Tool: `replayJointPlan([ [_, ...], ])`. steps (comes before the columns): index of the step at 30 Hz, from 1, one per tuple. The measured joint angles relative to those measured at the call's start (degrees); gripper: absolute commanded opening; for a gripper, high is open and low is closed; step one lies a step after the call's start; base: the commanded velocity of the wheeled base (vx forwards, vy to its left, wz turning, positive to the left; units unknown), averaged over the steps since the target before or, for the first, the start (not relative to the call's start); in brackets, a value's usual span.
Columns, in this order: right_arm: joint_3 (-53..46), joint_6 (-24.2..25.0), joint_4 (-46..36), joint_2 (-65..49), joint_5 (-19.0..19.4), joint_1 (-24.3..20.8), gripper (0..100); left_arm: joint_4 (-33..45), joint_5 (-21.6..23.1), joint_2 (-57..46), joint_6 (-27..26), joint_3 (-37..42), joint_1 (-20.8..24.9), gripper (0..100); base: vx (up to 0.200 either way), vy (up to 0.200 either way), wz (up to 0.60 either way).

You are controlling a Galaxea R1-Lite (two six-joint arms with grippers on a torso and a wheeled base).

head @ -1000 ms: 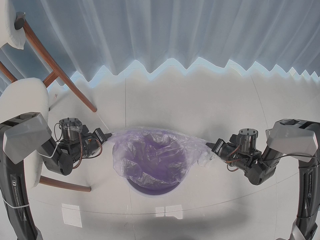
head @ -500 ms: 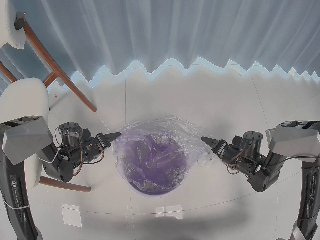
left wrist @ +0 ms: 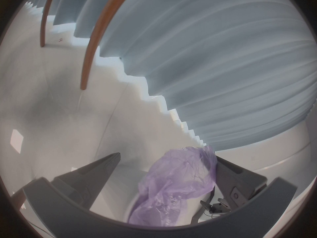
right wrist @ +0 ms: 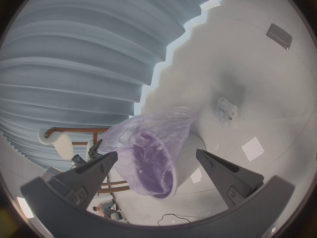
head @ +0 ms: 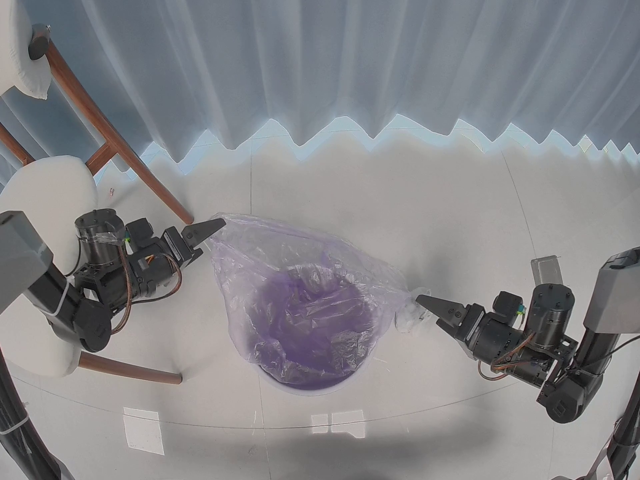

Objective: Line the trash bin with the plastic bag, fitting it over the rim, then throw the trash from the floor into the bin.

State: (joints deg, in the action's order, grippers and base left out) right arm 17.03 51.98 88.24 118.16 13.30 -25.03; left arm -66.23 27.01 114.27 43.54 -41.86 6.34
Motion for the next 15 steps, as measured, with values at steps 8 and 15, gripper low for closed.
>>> replayJointPlan([
  [8,-4.52,-0.44,0.72,-6.92,0.16,-1.05,100,10.34,0.2,-6.28,-4.17,0.96,0.11,100,0.0,0.0,0.0],
  [15,-7.0,-2.06,0.74,-10.84,0.09,-1.38,100,9.25,-2.79,-1.87,-11.82,-1.11,-1.39,100,0.0,0.0,0.0],
])
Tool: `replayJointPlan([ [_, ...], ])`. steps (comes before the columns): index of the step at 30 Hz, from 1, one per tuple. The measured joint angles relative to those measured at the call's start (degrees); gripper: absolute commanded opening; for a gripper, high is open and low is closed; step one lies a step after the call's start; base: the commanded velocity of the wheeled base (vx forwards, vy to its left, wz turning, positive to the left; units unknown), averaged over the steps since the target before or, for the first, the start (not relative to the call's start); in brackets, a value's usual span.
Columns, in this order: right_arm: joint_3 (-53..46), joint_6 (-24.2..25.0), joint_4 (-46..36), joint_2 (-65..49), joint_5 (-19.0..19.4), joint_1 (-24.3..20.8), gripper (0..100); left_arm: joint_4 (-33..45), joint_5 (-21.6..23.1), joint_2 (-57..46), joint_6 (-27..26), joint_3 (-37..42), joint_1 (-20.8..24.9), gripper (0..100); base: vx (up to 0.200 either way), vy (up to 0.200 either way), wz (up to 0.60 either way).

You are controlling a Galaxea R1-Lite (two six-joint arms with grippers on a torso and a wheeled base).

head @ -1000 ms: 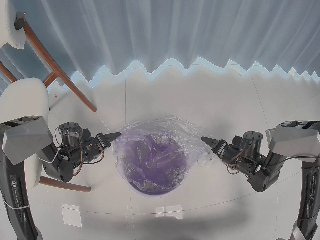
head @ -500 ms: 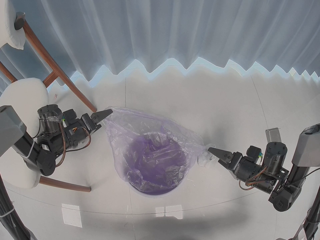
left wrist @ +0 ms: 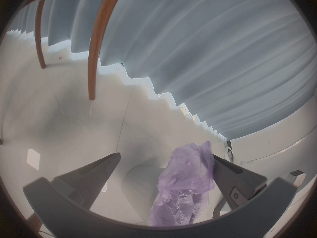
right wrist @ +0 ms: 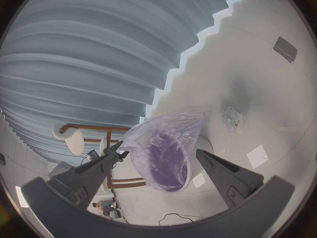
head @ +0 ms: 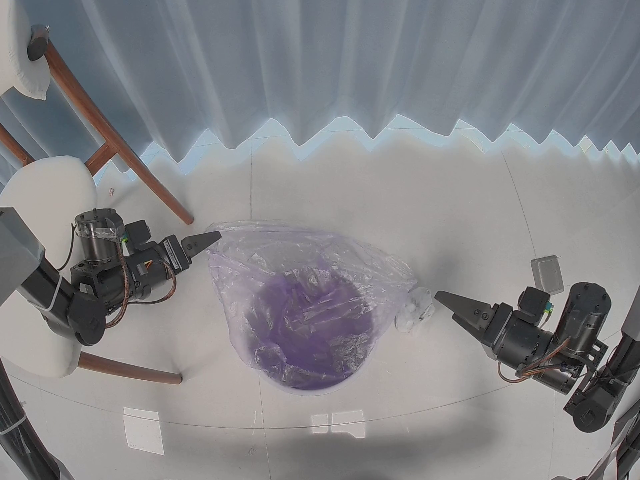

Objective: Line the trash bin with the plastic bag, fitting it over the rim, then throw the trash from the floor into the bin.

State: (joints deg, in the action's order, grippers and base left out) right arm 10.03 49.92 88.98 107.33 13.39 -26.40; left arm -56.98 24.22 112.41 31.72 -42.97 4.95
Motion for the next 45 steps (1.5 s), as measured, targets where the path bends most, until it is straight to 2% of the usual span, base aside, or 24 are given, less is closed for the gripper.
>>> replayJointPlan([
  [4,-0.52,-0.16,-0.02,-2.41,0.0,-0.05,100,-5.38,7.34,1.89,2.99,0.37,-0.82,100,0.0,0.0,0.0],
  [9,-0.69,0.0,-0.02,-4.68,0.02,0.06,100,-19.11,15.41,4.18,10.05,2.4,-2.06,100,0.0,0.0,0.0],
  [13,-0.72,0.24,0.0,-6.0,0.07,0.17,100,-29.4,20.03,7.41,12.01,4.11,-3.24,100,0.0,0.0,0.0],
  [19,-0.69,0.85,-0.02,-7.13,0.1,0.26,100,-31.89,29.34,12.29,13.01,5.92,-6.68,100,0.0,0.0,0.0],
  [28,-0.65,1.06,-0.02,-7.63,0.13,0.33,100,-31.89,30.14,13.86,13.49,7.69,-7.27,100,0.0,0.0,0.0],
  [37,-0.54,1.06,-0.02,-7.61,0.13,0.33,100,-31.82,30.11,8.95,13.06,12.04,-2.15,100,0.0,0.0,0.0],
  [45,-0.61,1.06,0.0,-7.52,0.13,0.41,100,-31.81,30.1,5.69,11.19,14.12,-0.4,100,0.0,0.0,0.0],
])
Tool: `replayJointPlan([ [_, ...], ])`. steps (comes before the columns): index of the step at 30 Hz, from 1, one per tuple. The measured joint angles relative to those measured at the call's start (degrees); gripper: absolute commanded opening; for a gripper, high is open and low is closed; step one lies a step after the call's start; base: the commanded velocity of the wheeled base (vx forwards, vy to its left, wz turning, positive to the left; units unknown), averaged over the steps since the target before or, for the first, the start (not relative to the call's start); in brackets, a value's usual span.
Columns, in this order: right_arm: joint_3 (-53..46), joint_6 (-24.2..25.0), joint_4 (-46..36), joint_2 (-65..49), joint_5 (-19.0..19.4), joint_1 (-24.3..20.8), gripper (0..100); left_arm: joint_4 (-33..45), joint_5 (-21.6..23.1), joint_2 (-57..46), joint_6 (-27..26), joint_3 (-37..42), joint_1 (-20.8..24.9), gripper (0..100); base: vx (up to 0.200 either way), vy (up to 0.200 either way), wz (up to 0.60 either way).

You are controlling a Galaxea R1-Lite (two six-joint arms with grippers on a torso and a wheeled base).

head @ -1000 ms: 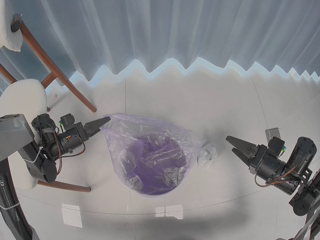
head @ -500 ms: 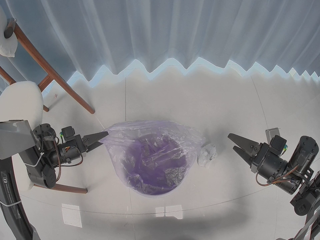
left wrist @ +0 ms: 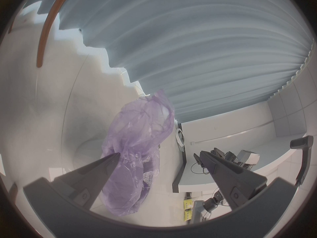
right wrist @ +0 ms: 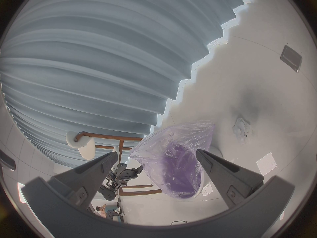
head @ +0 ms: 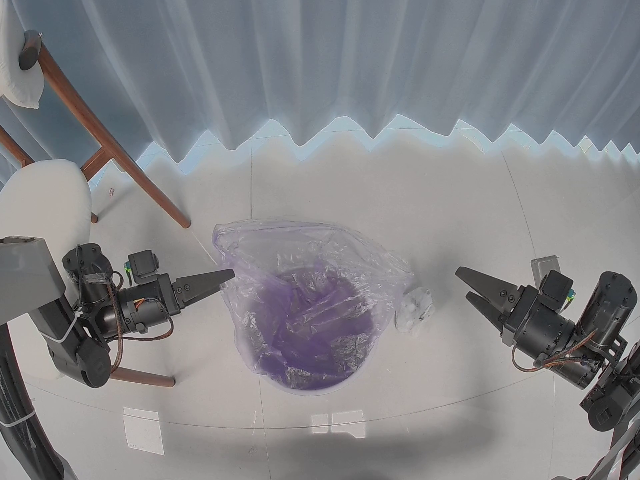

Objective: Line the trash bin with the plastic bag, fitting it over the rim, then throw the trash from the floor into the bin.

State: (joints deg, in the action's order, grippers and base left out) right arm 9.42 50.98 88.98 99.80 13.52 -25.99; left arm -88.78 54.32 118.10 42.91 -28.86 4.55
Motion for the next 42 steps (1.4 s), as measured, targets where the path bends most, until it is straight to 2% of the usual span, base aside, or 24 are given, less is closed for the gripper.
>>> replayJointPlan([
  [6,0.0,-0.05,0.0,0.13,0.0,0.09,100,0.13,-0.27,-2.94,-2.19,0.8,-0.91,100,0.0,0.0,0.0],
  [11,0.02,-0.12,0.0,0.11,0.0,0.28,100,2.97,-0.16,-8.66,-0.24,1.38,-2.68,100,0.0,0.0,0.0],
  [14,0.07,-0.16,0.0,0.09,-0.02,0.41,100,9.17,-0.18,-14.14,0.83,1.4,-2.88,100,0.0,0.0,0.0],
  [17,0.11,-0.21,0.0,0.09,0.0,0.56,100,19.08,-0.9,-19.04,1.45,0.8,-2.05,100,0.0,0.0,0.0],
  [22,0.13,-0.18,0.0,0.11,0.0,0.78,100,38.32,-5.72,-24.48,2.0,-3.44,1.23,100,0.0,0.0,0.0],
  [25,0.24,-0.21,0.02,0.13,-0.02,0.96,100,49.68,-12.04,-25.95,1.45,-8.19,4.6,100,0.0,0.0,0.0],
  [28,0.33,-0.18,0.0,0.17,0.0,1.24,100,59.2,-21.07,-26.23,-1.45,-13.18,8.4,100,0.0,0.0,0.0],
  [34,0.46,-0.18,0.0,0.33,0.02,1.66,100,74.36,-43.48,-23.65,-10.59,-23.08,15.08,100,0.0,0.0,0.0],
  [36,0.49,-0.18,-0.02,0.41,0.05,1.77,100,79.84,-48.63,-21.88,-12.69,-27.4,16.77,100,0.0,0.0,0.0],
  [38,0.5,-0.16,0.02,0.52,0.05,1.83,100,85.53,-51.46,-19.85,-14.07,-32.35,18.1,100,0.0,0.0,0.0],
  [42,0.52,-0.16,0.0,0.69,0.07,1.93,100,96.22,-53.75,-15.19,-15.13,-43.56,20.04,100,0.0,0.0,0.0],
])
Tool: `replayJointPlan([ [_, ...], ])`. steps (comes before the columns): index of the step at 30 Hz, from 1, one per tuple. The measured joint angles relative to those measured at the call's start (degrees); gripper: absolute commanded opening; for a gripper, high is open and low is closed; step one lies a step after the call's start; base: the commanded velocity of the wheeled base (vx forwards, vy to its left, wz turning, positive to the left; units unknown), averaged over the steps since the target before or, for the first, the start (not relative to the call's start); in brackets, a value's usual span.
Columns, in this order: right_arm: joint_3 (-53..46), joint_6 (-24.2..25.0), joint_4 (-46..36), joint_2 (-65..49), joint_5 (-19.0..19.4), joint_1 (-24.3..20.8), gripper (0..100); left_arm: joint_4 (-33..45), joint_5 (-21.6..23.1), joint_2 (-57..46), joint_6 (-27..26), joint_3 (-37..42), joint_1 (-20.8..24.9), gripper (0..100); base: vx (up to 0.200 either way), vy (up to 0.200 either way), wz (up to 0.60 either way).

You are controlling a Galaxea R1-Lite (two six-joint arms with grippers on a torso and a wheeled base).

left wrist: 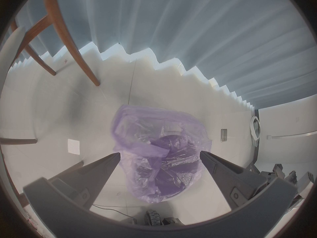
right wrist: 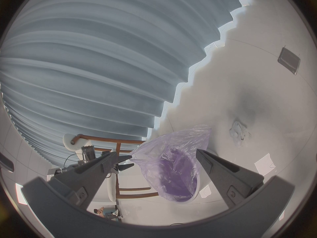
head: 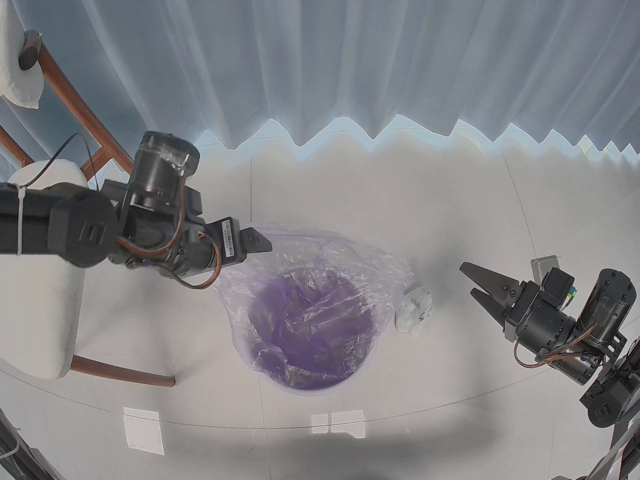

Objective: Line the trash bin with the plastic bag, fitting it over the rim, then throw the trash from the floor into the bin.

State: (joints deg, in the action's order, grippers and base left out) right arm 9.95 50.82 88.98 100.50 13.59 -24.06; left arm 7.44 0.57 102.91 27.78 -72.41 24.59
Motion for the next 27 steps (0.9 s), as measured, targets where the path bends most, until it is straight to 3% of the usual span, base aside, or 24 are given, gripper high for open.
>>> replayJointPlan([
  [7,0.02,0.02,0.0,0.46,0.0,0.11,100,15.66,-1.61,8.06,1.96,-15.4,1.82,100,0.0,0.0,0.0],
  [18,0.09,-0.05,0.0,1.04,0.0,0.22,100,18.9,-3.25,18.88,4.67,-26.45,2.5,100,0.0,0.0,0.0],
  [19,0.09,-0.02,0.0,1.05,0.01,0.2,100,18.94,-3.46,19.42,4.78,-27.17,2.41,0,0.0,0.0,0.0],
  [27,0.07,-0.16,0.0,1.1,0.01,0.11,100,20.39,-4.29,22.17,6.34,-30.54,1.67,0,0.0,0.0,0.0],
])
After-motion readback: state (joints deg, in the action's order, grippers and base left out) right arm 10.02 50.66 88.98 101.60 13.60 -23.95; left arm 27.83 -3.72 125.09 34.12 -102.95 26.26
